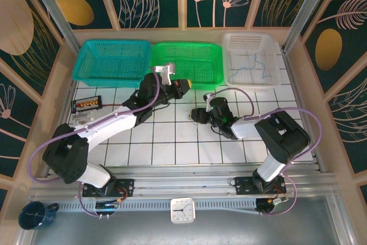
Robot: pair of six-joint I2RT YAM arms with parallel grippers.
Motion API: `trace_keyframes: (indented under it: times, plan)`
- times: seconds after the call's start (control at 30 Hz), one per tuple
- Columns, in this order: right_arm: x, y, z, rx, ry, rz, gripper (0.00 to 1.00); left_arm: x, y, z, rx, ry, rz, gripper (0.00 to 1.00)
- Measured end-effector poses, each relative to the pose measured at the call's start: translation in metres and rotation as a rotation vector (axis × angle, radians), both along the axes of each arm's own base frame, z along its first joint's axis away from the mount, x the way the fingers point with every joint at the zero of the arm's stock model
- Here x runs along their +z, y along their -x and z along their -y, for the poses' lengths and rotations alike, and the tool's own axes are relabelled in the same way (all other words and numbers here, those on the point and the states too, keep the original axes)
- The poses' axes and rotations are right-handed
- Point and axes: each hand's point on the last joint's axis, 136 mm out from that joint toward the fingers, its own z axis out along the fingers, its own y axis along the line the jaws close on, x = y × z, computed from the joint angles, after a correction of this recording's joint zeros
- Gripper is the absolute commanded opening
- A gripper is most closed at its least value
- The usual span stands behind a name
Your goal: Untangle the cables
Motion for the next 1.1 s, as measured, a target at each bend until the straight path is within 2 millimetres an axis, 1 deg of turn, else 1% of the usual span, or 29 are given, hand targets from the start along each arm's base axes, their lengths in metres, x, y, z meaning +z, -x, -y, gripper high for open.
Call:
trace_keyframes:
  times: [0.1,0.33,0.4,0.47,0.6,0.73,0.8,0.9,1.0,1.1]
  plan:
    - [-0.005,0.003,0.001,0.0,0.004,-0.01,0.47,0.028,-0.002,-0.009,0.026,0.026,0.048,0.0]
    - [-0.006,0.003,0.002,-0.018,0.004,-0.014,0.46,0.091,-0.012,-0.048,0.124,0.083,0.163,0.0]
    - [-0.007,0.003,0.003,-0.022,0.002,-0.017,0.47,0.106,-0.015,-0.058,0.15,0.093,0.192,0.0]
    - [-0.009,0.004,0.004,-0.023,0.004,-0.022,0.49,0.121,-0.018,-0.068,0.18,0.095,0.223,0.0]
    - [-0.01,0.006,0.004,-0.023,0.005,-0.027,0.56,0.152,-0.024,-0.085,0.237,0.075,0.294,0.0]
    - [-0.011,0.007,0.003,-0.02,0.009,-0.027,0.65,0.175,-0.032,-0.103,0.299,0.036,0.353,0.0]
    - [-0.01,0.008,0.003,-0.018,0.013,-0.029,0.67,0.182,-0.039,-0.117,0.339,0.015,0.371,0.0]
    - [-0.003,0.006,0.001,-0.016,0.013,-0.027,0.7,0.184,-0.054,-0.14,0.406,-0.018,0.381,0.0]
    - [0.012,0.001,-0.002,-0.017,0.007,-0.005,0.72,0.174,-0.073,-0.161,0.462,-0.061,0.364,0.0]
    - [0.033,-0.006,-0.005,-0.022,-0.004,0.032,0.72,0.155,-0.094,-0.183,0.516,-0.112,0.329,0.0]
